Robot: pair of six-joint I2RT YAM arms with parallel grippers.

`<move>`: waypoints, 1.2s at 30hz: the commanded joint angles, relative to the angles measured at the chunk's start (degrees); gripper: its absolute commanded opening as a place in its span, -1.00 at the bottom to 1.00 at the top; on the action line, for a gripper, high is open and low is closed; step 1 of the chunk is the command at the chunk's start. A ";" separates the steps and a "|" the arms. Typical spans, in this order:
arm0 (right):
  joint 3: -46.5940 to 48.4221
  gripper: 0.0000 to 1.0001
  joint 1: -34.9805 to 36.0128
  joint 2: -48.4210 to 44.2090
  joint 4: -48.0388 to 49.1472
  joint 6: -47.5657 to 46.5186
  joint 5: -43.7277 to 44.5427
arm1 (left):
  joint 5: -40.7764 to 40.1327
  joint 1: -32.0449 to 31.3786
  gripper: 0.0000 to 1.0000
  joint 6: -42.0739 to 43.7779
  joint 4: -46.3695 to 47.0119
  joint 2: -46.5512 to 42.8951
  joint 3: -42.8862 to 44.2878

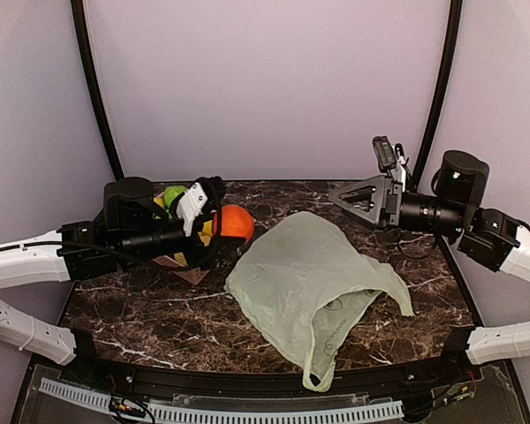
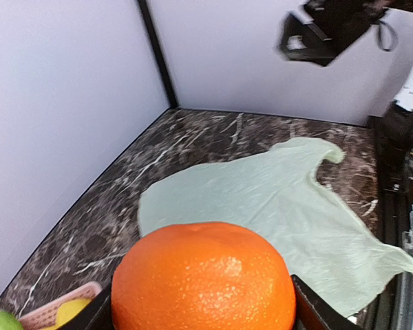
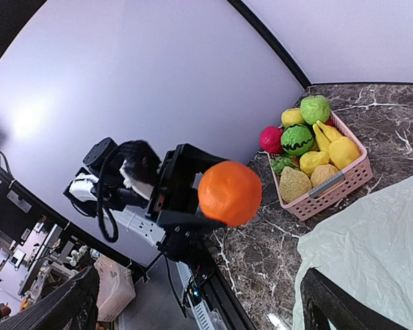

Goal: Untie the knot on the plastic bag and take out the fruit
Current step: Place the fake fruit in the bin.

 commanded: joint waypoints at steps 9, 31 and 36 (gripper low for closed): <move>-0.34 0.97 -0.53 2.45 -0.51 -0.58 1.19 | -4.05 23.46 0.20 -14.11 -17.35 9.45 7.18; -2.52 0.97 -0.52 0.12 -0.92 0.62 2.72 | -6.89 33.58 0.26 -13.07 -24.41 31.83 23.02; -2.52 0.97 -0.49 0.49 -0.92 0.71 2.61 | -6.88 33.65 0.34 -13.15 -25.00 33.37 23.22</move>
